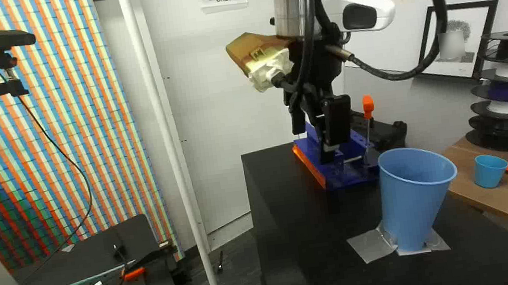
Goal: Put the metal object with the orange handle in the blue cup
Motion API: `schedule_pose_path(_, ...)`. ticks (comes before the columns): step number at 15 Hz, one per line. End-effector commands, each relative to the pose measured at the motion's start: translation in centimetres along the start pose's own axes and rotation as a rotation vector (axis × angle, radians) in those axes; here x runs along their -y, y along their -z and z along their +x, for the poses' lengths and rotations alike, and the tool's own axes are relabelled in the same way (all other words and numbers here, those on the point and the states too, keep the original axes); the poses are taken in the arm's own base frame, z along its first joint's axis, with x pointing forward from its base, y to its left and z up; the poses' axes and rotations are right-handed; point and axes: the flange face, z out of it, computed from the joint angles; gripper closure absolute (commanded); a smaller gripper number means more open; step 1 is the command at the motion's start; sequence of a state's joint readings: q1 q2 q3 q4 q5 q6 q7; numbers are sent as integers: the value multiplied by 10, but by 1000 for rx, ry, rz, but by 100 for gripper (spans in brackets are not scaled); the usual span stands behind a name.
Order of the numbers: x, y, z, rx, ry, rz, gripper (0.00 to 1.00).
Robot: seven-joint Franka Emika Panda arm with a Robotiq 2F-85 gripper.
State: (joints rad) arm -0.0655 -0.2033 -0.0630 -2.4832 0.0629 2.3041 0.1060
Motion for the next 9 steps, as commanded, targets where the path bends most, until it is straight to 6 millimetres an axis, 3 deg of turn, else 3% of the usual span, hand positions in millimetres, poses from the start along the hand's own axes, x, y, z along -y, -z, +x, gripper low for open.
schedule_pose_path(1,0,2,1,-3,0,0,0)
schedule_pose_path(6,1,6,4,-13,1,2,0)
schedule_pose_path(9,11,17,24,4,100,-13,0)
